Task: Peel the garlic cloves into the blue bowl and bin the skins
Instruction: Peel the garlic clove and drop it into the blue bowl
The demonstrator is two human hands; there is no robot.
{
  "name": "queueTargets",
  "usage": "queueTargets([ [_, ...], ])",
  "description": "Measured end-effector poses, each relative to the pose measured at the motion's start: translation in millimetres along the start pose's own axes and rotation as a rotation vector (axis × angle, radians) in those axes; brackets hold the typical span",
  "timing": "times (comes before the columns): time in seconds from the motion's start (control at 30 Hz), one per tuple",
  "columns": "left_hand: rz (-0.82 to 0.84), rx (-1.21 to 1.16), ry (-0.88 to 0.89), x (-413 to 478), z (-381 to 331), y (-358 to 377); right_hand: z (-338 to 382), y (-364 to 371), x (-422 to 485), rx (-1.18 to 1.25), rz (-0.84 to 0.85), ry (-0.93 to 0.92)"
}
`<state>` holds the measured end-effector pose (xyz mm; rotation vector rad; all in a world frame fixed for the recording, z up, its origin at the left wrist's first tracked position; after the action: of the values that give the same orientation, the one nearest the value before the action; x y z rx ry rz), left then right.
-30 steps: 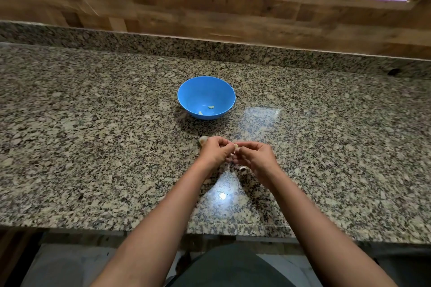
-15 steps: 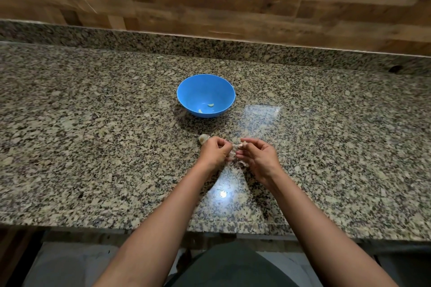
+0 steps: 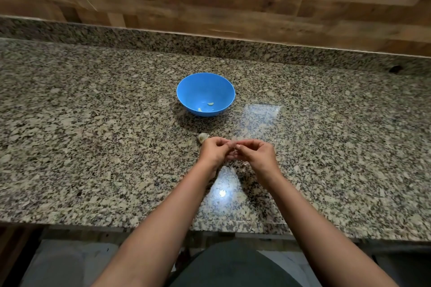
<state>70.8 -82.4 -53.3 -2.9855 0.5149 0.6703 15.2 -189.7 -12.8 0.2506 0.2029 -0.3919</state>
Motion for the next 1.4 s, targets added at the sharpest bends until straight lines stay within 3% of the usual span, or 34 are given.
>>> queueTargets([
  [0.2,-0.101,-0.010,-0.068,-1,3,6,17,9,-15,-0.386,-0.114,-0.289],
  [0.27,-0.167,0.025,0.019,-6,-5,2,10,1,-11,-0.230,-0.200,-0.195],
  [0.37,-0.162,0.252,0.234,-19,-26,-2,-6,-1,-6,0.218,-0.267,0.123],
  [0.47,-0.200,0.445,0.354,-22,-38,-5,-4,1,-4,0.269,-0.260,0.172],
  [0.53,-0.194,0.406,0.252,-15,-32,-2,8,-3,-5,-0.001,-0.271,-0.010],
  [0.63,0.029,-0.049,-0.101,-7,-7,16,28,8,-16,-0.539,-0.169,-0.386],
  [0.73,0.140,-0.286,-0.283,-11,0,24,31,15,-24,-0.680,-0.085,-0.558],
  [0.8,0.157,-0.350,-0.299,-12,1,25,33,7,-20,-0.548,-0.126,-0.485],
  [0.9,0.139,-0.370,-0.276,-11,1,21,19,-6,-6,-0.197,-0.143,-0.190],
  [1.0,0.133,-0.342,-0.222,-10,-1,17,6,-10,1,0.081,-0.104,-0.006],
  [1.23,-0.001,-0.162,0.027,-8,-14,12,-3,-1,1,0.413,-0.127,0.180],
  [1.4,-0.030,-0.038,0.087,-10,-17,8,-6,3,0,0.515,-0.104,0.265],
])
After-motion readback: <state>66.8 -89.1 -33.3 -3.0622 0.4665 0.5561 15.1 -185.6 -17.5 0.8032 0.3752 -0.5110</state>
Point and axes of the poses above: each hand's wrist, its own x-axis towards the middle knuckle, its own y-axis out of the palm, z = x × y, the point moved 9 cm from there along x, towards the middle knuckle, and after that the axes turned 9 degrees about x, right-handed, at the moved point
